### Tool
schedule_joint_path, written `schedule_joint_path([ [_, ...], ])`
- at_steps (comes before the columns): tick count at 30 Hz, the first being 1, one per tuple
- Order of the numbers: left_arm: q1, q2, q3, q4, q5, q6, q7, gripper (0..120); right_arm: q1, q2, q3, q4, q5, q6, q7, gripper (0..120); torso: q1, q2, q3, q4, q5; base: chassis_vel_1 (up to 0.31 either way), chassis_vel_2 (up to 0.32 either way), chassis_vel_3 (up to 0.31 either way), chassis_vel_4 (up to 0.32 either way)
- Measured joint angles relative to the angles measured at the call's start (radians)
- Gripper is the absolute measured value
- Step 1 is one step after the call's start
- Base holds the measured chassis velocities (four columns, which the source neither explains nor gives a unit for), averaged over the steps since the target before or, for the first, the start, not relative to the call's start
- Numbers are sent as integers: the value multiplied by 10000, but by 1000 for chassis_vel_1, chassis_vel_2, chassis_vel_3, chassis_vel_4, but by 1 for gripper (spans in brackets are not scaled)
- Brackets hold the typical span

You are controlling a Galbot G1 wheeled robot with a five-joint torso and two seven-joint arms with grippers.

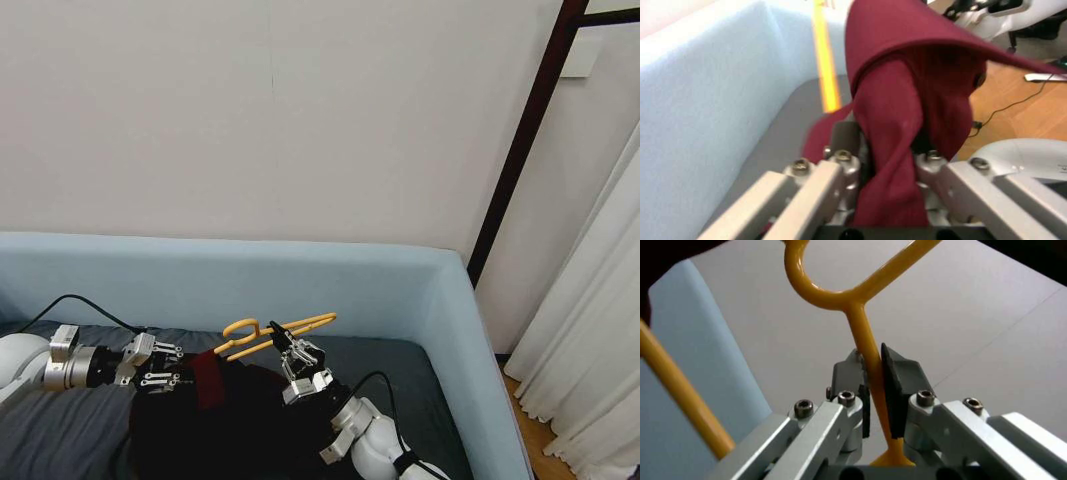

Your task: Pick up the clothes from the sofa and hang them on the clothes hanger.

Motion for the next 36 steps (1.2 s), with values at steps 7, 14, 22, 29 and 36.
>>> schedule_joint_path([
  [7, -111, -213, 3, 350, 179, 88, -126, 3, -46, -67, -292, 93, 494, -97, 162, 16, 0, 0, 0, 0, -3, 0, 0, 0, 0],
  [14, -428, -387, 41, 981, 328, 86, -142, 2, -109, -200, -753, 282, 3144, 969, -19, 43, 0, 0, 0, -2, -2, 0, 0, 0, 0],
  [22, -673, -409, -168, 1359, 481, 6, -193, 2, -311, -626, -1217, -283, 7614, 2617, -2636, 71, 0, 0, 0, -1, -1, 0, 0, 0, 0],
  [29, -423, -222, -604, 1142, 304, -4, -253, 2, -437, -943, -1842, -712, 13207, 792, -3374, 96, 0, 0, 0, -1, 0, 0, 0, 0, 0],
  [36, -29, -52, -1086, 840, 120, -4, -280, 2, 41, -990, -1872, -1444, 15327, -1066, -4799, 100, -1, 0, 0, 1, 0, 0, 0, 0, 0],
])
